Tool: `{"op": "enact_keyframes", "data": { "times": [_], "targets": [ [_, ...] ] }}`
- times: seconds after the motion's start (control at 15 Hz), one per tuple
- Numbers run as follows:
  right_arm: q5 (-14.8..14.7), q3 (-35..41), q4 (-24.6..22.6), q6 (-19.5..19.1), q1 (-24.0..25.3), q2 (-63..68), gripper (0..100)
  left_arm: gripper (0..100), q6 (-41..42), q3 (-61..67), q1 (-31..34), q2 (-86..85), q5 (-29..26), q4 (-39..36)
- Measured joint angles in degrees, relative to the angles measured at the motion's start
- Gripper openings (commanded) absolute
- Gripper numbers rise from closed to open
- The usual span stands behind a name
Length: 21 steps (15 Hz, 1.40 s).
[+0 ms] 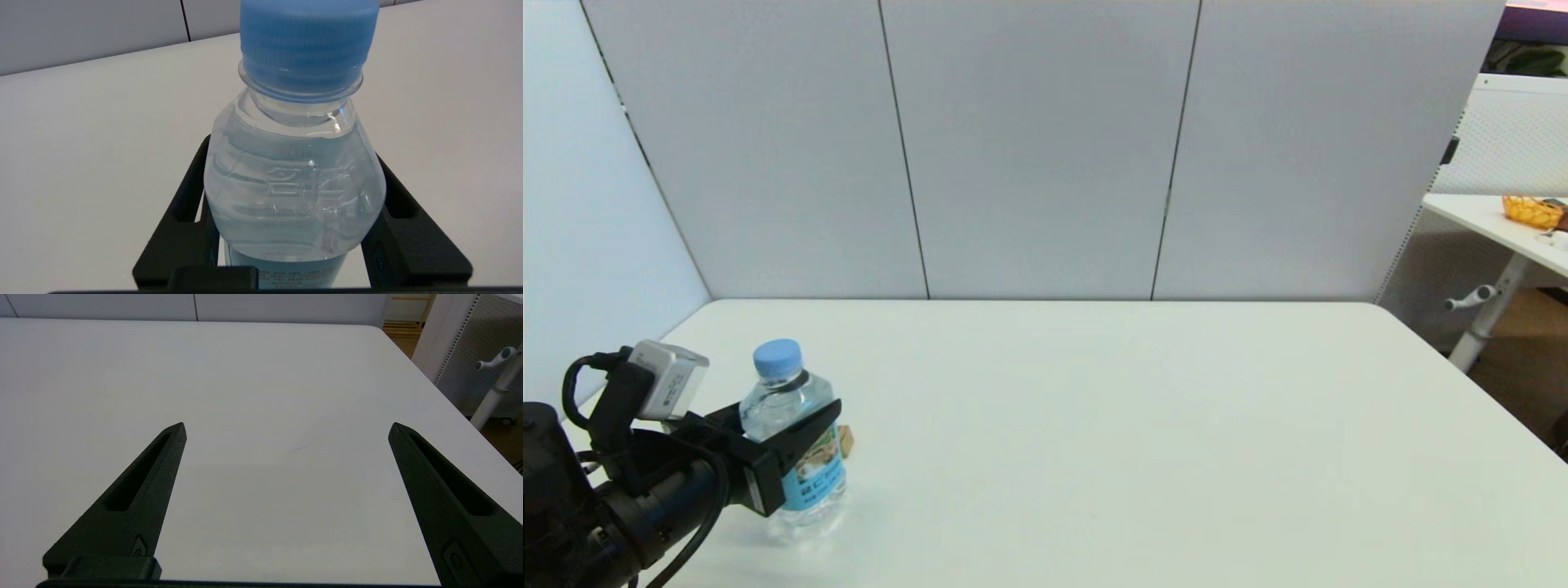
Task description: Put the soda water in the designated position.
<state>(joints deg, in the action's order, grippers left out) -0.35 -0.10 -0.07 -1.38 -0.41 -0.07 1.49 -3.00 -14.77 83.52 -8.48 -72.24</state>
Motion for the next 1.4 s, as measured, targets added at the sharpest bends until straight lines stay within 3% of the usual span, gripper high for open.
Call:
{"op": "enact_keyframes", "data": {
  "times": [0.2, 0.27, 0.93, 1.4],
  "targets": [
    [-0.02, 0.00, 0.02, 0.00, -0.02, 0.00, 100, 0, 0.00, 0.00, 0.01, 0.22, 0.00, 0.00],
    [0.00, 0.00, 0.00, 0.00, 0.00, 0.00, 100, 100, 0.00, 0.00, 0.01, 0.27, 0.00, -0.05],
    [0.00, 0.00, 0.00, 0.00, 0.00, 0.00, 100, 100, 0.24, 0.05, 0.01, -0.77, -0.05, 0.26],
    [0.02, 0.00, 0.00, 0.01, -0.02, 0.00, 100, 100, 0.57, 2.26, 0.01, -8.74, -0.22, 4.69]
  ]
}}
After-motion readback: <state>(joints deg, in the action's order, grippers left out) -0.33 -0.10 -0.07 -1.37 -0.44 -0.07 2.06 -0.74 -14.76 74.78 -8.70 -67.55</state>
